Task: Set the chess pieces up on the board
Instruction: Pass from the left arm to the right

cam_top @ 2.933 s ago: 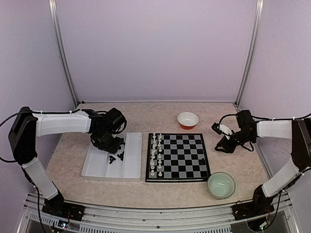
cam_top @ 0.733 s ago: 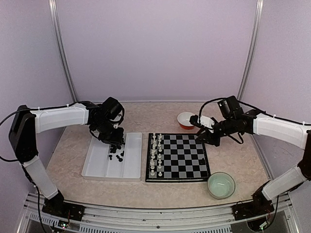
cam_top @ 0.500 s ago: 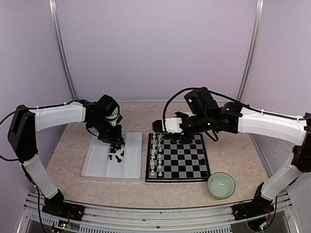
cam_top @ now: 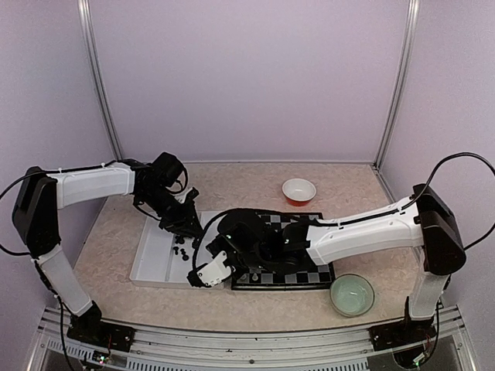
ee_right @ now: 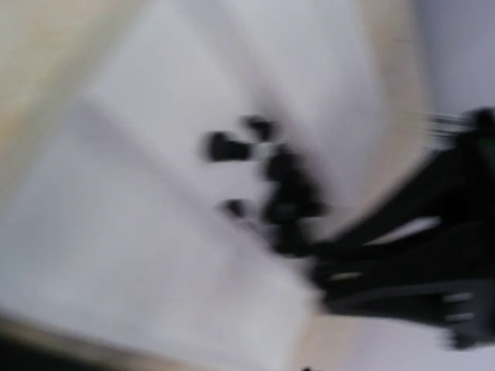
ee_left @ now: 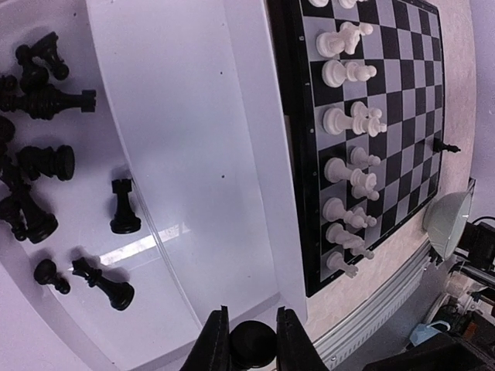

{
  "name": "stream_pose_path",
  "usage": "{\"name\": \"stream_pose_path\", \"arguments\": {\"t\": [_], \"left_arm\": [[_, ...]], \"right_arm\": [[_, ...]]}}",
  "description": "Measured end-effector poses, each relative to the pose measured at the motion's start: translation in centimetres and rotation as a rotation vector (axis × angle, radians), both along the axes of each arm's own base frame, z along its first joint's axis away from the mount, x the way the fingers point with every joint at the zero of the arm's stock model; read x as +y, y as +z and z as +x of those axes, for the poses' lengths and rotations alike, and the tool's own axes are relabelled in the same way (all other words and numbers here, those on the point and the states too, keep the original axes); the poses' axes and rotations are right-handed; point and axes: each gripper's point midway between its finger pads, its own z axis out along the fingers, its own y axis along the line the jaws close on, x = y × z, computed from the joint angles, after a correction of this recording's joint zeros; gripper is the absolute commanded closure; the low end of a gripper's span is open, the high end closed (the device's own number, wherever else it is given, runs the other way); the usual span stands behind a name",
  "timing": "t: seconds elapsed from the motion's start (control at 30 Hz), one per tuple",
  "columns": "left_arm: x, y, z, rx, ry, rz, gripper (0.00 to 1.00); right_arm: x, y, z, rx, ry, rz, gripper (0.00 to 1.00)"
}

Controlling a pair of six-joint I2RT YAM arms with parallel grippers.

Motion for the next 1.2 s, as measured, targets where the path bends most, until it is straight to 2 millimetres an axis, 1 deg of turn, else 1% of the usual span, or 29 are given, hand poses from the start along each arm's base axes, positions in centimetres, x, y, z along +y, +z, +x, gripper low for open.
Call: {"name": "stream_pose_path", "arguments": {"t": [0.07,0.13,0.2,0.27,0.47,0.6,0.83,1.03,1.2], "left_arm": [[-0.2,-0.2,-0.5,0.025,-0.002,-0.016,0.87],[-0.3,-0.5,-1.0,0.048,-0.004,-0.030,0.87],[-0.4,-0.8,-1.4,0.066,-0.003,-0.043,0.87],[-0.5,-0.9,-1.5,0.074,-0.001,-0.053,0.87],[-0.8,-1.4,-2.1,0.097,0.009,-0.089,0.87],[-0.8,-1.3,-2.5,0.104,0.020,-0.108,0.87],[-1.2,0.0,-2.3,0.080,0.022,-0.150,0.87],[-1.4,0.1,-2.2,0.076,0.023,-0.162,0.87],[-1.5,0.2,-2.2,0.079,0.022,-0.167,0.87]], "right_arm": [[1.1,1.0,0.5,-0.083,-0.002,0.044,0.69],[1.9,1.4,0.6,-0.141,0.000,0.070,0.69],[2.6,1.2,0.6,-0.193,0.005,0.086,0.69],[2.9,0.7,0.6,-0.226,0.013,0.078,0.69],[3.2,-1.0,1.1,-0.300,0.026,0.058,0.69],[3.9,-1.1,1.5,-0.351,0.029,0.079,0.70],[4.6,-1.8,1.6,-0.395,0.045,0.084,0.74],[5.0,-1.5,1.4,-0.417,0.057,0.103,0.77],[5.2,-2.0,1.4,-0.426,0.060,0.100,0.77]]}}
